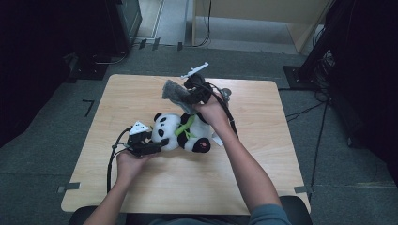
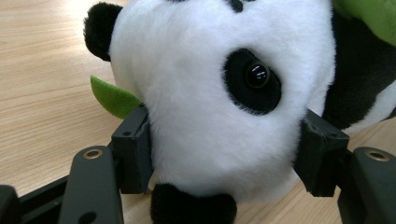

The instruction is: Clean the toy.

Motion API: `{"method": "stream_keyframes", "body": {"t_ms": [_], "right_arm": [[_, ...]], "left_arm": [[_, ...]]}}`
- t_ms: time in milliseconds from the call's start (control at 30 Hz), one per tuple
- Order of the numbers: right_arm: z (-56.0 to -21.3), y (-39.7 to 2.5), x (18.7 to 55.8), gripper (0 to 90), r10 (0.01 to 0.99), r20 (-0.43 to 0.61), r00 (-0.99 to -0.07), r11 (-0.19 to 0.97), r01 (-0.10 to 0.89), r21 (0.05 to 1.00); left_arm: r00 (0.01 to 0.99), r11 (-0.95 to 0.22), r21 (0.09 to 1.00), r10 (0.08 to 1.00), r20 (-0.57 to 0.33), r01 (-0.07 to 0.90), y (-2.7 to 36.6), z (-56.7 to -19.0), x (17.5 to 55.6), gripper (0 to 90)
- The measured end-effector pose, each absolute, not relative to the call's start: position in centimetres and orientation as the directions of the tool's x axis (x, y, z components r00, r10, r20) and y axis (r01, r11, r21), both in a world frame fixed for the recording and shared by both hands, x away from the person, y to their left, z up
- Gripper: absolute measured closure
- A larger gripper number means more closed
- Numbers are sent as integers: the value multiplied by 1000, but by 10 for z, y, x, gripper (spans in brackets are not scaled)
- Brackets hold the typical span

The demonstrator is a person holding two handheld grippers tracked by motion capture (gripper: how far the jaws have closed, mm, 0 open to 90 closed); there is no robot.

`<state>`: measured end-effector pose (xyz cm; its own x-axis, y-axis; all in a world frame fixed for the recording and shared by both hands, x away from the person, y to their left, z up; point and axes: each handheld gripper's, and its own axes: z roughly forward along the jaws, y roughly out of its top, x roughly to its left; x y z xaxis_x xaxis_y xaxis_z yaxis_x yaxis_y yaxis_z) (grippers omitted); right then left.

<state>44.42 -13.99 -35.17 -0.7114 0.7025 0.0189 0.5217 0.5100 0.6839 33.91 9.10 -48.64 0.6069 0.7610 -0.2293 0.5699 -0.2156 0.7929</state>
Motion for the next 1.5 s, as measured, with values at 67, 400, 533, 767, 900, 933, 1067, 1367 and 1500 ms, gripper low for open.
{"method": "stream_keyframes", "body": {"t_ms": [67,400,533,767,900,933,1067,1367,1500], "right_arm": [[-353,-127,445,735,691,22,-723,519,516,682],[-385,-77,446,724,630,64,-774,565,513,646],[-397,-67,445,722,616,74,-785,589,521,618],[-408,-70,441,717,615,86,-784,578,522,627],[-407,-81,440,716,624,59,-779,583,514,629],[-407,-90,439,716,634,62,-771,572,521,634],[-404,-111,437,722,655,53,-754,558,529,640],[-394,-138,435,722,670,-15,-742,575,506,643],[-389,-158,437,722,701,-20,-713,554,526,645]], "left_arm": [[606,-212,794,761,-232,569,91,-487,339,323],[605,-203,795,759,-241,572,91,-487,340,321],[602,-202,792,760,-244,576,91,-487,340,319],[593,-193,784,762,-260,590,91,-487,341,309],[591,-193,781,763,-261,594,91,-487,342,315],[592,-199,779,764,-257,595,91,-486,342,315],[587,-191,778,766,-264,599,91,-486,342,319],[590,-193,779,764,-263,597,91,-487,343,319],[591,-190,780,761,-267,597,92,-487,343,316]]}}
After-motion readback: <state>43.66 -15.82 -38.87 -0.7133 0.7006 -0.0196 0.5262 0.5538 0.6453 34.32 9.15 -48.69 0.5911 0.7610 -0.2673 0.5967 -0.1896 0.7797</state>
